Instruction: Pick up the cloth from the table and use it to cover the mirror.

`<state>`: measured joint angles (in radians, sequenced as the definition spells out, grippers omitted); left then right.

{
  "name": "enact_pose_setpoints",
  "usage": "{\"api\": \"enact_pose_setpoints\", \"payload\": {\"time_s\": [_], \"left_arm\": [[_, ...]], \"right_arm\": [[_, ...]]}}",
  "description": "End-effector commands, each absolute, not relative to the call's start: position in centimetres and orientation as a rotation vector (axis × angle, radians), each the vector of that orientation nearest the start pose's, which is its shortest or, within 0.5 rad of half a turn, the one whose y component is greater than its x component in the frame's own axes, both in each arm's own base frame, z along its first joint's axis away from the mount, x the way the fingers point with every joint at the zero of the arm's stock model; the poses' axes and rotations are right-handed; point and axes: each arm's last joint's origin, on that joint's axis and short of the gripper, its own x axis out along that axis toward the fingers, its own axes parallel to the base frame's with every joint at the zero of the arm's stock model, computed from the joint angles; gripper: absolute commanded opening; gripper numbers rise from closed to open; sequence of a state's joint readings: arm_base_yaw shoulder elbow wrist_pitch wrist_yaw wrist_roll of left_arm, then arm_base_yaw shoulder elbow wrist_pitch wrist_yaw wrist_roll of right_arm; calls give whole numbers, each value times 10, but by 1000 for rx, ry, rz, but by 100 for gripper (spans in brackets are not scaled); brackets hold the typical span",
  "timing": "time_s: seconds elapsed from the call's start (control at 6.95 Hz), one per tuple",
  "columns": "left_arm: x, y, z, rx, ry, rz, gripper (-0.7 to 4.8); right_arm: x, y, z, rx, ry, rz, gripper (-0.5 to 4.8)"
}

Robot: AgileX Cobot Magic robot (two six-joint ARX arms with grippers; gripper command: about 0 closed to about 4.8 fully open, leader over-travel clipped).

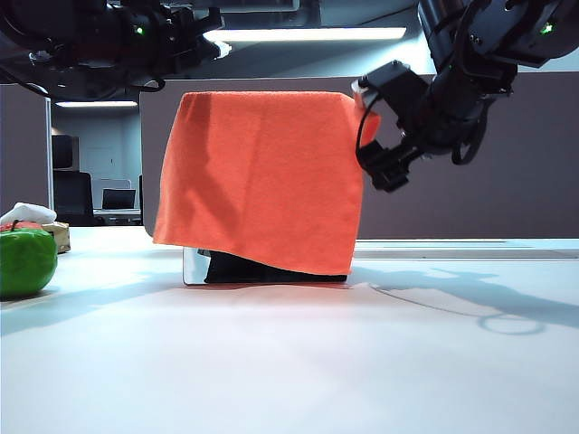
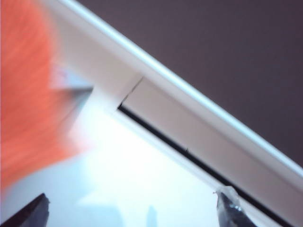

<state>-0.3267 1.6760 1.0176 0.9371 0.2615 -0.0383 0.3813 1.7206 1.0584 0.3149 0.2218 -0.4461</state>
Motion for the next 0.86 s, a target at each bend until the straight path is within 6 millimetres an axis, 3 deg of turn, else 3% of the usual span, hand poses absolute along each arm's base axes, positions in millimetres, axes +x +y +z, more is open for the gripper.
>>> {"api": "enact_pose_setpoints", "payload": {"time_s": [0.14,0.29,0.43,0.58,0.72,0.86], "left_arm": [[347,-126,294,-47,-291,-594,-6],[260,-87,340,68,-59,-269,-6],[252,-84,341,68,-53,-269,-6],[230,-77,341,60,-61,-268,-6],[188,-62,338,24,-76,-256,-6],[154,-50,336,24,-71,-255,-6]], "right_arm": [[353,133,226,-562,355,187,479],[264,95,357,-258,110,7,307],[255,91,363,-226,108,5,294],[231,82,377,-176,106,11,235],[193,67,394,-153,83,33,199],[164,56,404,-117,64,54,84]]}}
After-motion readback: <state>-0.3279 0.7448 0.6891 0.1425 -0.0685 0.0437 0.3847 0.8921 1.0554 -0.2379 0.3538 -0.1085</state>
